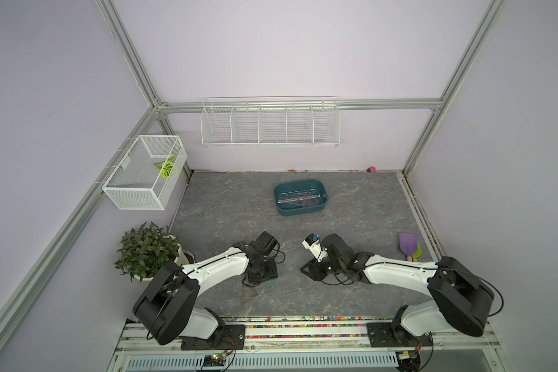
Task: Put the scattered rulers into the storage box
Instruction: Move the ruler to the center of the board.
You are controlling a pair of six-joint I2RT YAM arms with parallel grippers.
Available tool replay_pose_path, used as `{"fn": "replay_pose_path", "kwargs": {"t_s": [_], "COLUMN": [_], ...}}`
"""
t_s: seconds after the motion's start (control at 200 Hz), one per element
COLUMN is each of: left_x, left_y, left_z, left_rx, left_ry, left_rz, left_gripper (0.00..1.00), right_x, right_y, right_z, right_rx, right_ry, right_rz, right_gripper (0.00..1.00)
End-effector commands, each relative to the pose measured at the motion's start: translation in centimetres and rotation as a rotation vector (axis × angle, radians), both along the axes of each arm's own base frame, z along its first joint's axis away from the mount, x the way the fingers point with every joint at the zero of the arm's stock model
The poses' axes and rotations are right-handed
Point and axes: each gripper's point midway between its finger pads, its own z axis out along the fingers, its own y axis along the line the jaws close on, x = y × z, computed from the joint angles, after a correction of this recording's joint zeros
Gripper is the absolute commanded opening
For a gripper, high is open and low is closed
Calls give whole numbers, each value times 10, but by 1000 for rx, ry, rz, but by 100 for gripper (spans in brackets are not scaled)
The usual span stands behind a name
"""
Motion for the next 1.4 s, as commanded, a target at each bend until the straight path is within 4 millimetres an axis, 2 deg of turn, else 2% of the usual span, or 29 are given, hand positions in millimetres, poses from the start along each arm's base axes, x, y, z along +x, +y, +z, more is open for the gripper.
{"fn": "replay_pose_path", "kwargs": {"t_s": [0.0, 0.19, 0.26, 0.335, 0.415, 0.56, 0.74, 0.895, 1.03, 1.15, 1.305, 1.4], "left_x": [12, 36, 43, 45, 41, 22, 12, 17, 27, 31, 35, 37], "left_y": [-16, -50, -63, -68, -64, -61, -74, -73, -65, -47, -40, -40], "left_z": [-14, -22, -22, -19, -14, -9, -20, -23, -24, -26, -29, -31], "left_rx": [-14, -71, -102, -116, -120, -168, -239, -231, -218, -183, -152, -151], "left_ry": [1, 9, 11, 11, 18, 64, 120, 108, 91, 79, 70, 67], "left_rz": [-56, -113, -129, -143, -155, -217, -278, -284, -242, -191, -156, -145], "left_gripper": [49, 45, 44, 43, 44, 48, 47, 48, 47, 47, 47, 47], "right_x": [7, 29, 30, 26, 22, 14, 22, 31, 37, 45, 57, 61], "right_y": [-3, -22, -21, -18, -17, -17, -4, 3, -1, -9, 4, 9], "right_z": [-5, -7, -5, -4, -6, -18, -35, -41, -35, -22, -1, 0], "right_rx": [15, 121, 131, 150, 157, 135, 132, 127, 131, 148, 216, 231], "right_ry": [22, 135, 145, 177, 212, 253, 297, 308, 295, 270, 242, 245], "right_rz": [-34, -134, -135, -126, -125, -129, -123, -120, -138, -163, -147, -141], "right_gripper": [46, 35, 33, 31, 31, 31, 29, 27, 24, 20, 14, 14]}}
